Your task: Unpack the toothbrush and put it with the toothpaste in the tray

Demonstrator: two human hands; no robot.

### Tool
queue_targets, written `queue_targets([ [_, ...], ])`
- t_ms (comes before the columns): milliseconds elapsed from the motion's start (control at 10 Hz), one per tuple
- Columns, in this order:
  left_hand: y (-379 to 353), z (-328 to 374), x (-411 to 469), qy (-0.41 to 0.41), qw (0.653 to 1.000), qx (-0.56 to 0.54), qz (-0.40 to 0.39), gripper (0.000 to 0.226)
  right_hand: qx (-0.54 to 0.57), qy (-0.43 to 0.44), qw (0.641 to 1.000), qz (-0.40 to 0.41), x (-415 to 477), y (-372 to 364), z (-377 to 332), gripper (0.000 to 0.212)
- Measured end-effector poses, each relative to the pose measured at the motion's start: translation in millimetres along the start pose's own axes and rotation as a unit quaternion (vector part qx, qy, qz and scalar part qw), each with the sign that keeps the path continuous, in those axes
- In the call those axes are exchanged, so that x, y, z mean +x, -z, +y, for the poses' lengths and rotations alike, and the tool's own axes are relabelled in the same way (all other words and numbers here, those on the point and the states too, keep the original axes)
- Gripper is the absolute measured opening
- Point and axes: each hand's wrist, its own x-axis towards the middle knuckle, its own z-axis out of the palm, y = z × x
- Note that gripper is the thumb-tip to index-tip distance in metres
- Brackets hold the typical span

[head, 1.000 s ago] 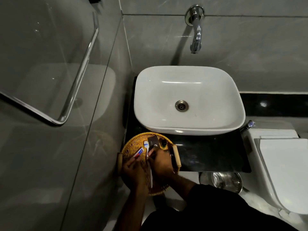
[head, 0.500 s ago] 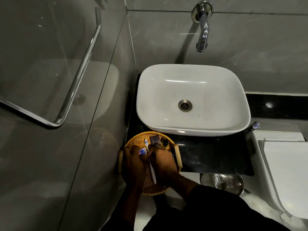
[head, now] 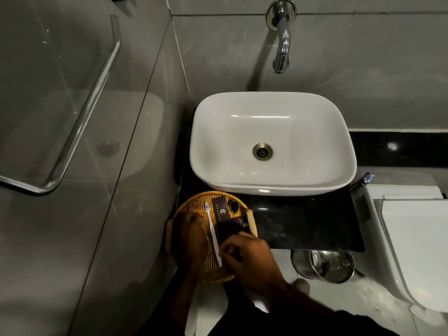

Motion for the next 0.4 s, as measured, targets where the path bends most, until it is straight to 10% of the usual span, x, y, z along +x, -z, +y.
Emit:
queue_targets([
  [400, 37.4, 52.4, -44.3, 0.069, 0.973, -0.177, 0.128, 0.026, 0.080, 0.002, 0.992, 0.093, -85.5, 105.7, 21.5, 0.010],
])
